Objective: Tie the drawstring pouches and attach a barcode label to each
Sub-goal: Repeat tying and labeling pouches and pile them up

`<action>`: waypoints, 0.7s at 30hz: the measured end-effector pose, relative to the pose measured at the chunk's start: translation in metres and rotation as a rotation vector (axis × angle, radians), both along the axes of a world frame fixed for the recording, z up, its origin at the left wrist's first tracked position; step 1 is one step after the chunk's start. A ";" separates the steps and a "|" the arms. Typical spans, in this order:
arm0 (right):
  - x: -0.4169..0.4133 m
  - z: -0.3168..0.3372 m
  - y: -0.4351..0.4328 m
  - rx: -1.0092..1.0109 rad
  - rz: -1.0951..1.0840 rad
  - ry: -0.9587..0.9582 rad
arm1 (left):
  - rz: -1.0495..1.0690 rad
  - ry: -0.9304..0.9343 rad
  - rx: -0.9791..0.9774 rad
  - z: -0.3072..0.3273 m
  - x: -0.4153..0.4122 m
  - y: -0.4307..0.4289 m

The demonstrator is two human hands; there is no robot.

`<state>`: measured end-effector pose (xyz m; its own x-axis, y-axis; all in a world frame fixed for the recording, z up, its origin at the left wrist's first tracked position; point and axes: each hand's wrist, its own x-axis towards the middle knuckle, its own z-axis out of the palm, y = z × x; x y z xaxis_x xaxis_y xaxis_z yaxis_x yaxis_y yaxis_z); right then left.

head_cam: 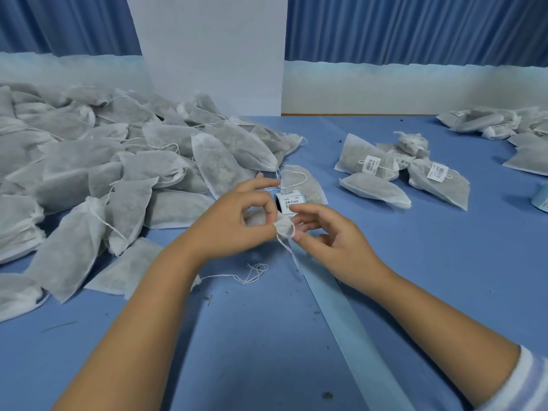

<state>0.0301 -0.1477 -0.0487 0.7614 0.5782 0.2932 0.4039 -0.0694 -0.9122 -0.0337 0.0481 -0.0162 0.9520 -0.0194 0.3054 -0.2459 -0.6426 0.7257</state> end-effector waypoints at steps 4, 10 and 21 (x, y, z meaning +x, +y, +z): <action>-0.004 0.003 -0.001 0.018 0.016 0.027 | -0.042 0.051 0.005 -0.002 0.001 -0.009; 0.000 0.003 -0.004 0.030 0.027 0.004 | -0.077 0.089 -0.052 -0.005 0.003 -0.012; 0.003 0.009 -0.003 0.237 0.049 0.274 | 0.051 0.126 0.145 -0.008 0.005 -0.006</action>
<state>0.0332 -0.1504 -0.0399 0.8032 0.5564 0.2129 0.1403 0.1707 -0.9753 -0.0284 0.0426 -0.0243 0.9834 -0.0048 0.1813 -0.1231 -0.7517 0.6479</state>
